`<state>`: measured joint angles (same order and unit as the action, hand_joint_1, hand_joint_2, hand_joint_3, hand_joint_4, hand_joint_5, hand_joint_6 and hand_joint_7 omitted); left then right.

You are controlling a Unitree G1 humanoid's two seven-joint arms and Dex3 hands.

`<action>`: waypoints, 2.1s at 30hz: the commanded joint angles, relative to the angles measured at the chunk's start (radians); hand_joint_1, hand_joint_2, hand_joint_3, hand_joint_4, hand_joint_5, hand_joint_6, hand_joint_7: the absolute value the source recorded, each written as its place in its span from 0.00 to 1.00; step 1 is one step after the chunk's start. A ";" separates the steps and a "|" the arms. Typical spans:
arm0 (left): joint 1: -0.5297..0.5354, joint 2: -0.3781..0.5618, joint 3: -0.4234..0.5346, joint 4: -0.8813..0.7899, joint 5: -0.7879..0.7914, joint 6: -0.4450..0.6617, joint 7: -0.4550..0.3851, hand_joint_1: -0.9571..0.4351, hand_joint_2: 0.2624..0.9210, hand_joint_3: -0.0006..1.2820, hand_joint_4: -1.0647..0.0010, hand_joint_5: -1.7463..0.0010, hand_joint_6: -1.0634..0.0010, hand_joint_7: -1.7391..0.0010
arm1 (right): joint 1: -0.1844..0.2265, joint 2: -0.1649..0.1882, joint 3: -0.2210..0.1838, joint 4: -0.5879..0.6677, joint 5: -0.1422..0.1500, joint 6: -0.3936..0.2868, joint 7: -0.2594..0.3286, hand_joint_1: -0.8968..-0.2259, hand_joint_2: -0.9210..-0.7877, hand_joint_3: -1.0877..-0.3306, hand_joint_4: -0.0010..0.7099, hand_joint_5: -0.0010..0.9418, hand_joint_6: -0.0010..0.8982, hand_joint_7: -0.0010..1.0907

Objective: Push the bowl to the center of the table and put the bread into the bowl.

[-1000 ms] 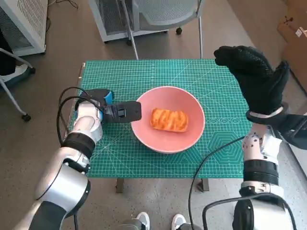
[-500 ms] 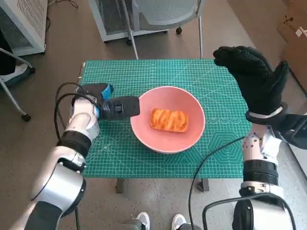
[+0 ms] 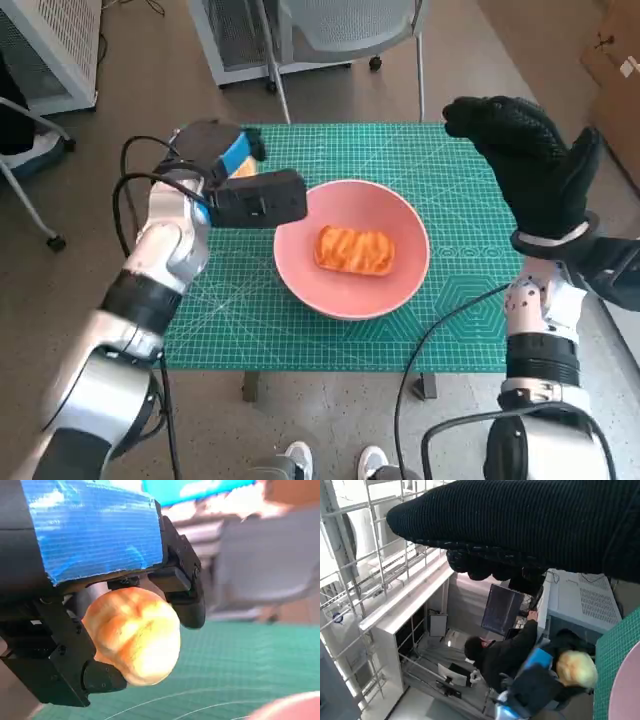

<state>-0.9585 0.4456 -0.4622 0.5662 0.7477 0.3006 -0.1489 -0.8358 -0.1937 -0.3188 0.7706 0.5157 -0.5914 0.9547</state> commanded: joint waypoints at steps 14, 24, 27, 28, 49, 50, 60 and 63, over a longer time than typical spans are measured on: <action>0.199 0.010 0.029 -0.653 0.039 -0.012 -0.123 0.69 0.93 0.05 0.23 0.42 0.34 0.36 | 0.033 0.003 0.002 0.000 -0.003 -0.001 0.003 0.33 0.00 0.55 0.39 0.00 0.40 0.00; 0.184 -0.069 -0.022 -0.584 0.057 -0.067 -0.156 0.69 0.98 0.02 0.24 0.39 0.39 0.36 | 0.043 -0.001 0.003 -0.014 -0.009 -0.001 -0.013 0.34 0.00 0.54 0.39 0.00 0.40 0.00; 0.177 -0.088 -0.031 -0.555 0.050 -0.083 -0.169 0.69 0.99 0.02 0.25 0.38 0.40 0.36 | 0.047 -0.001 0.005 -0.019 -0.013 -0.002 -0.020 0.35 0.00 0.54 0.39 0.00 0.40 0.00; 0.175 -0.093 -0.031 -0.547 0.047 -0.088 -0.172 0.69 0.99 0.02 0.25 0.37 0.40 0.37 | 0.048 -0.001 0.006 -0.020 -0.015 -0.004 -0.022 0.35 0.00 0.54 0.39 0.00 0.40 0.00; 0.143 -0.089 0.023 -0.271 -0.089 -0.290 -0.208 0.38 0.85 0.01 0.99 1.00 0.77 1.00 | 0.068 0.002 0.018 -0.068 -0.022 0.005 -0.065 0.36 0.00 0.54 0.39 0.00 0.40 0.00; 0.143 -0.092 0.035 -0.250 -0.104 -0.306 -0.197 0.38 0.85 0.01 0.99 1.00 0.77 1.00 | 0.068 0.002 0.020 -0.071 -0.024 0.005 -0.069 0.36 0.00 0.54 0.39 0.00 0.40 0.00; 0.121 -0.119 0.178 -0.025 -0.346 -0.497 -0.182 0.29 0.94 0.02 1.00 1.00 0.85 1.00 | 0.070 0.005 0.030 -0.089 -0.019 0.014 -0.083 0.35 0.00 0.55 0.39 0.00 0.40 0.00; 0.117 -0.136 0.235 0.025 -0.440 -0.525 -0.200 0.28 0.97 0.02 1.00 1.00 0.86 1.00 | 0.069 0.006 0.031 -0.088 -0.018 0.014 -0.085 0.35 0.00 0.56 0.39 0.00 0.40 0.00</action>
<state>-0.8147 0.3308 -0.2814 0.5463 0.3884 -0.1910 -0.3363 -0.7894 -0.1922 -0.2923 0.6811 0.5046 -0.5884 0.8778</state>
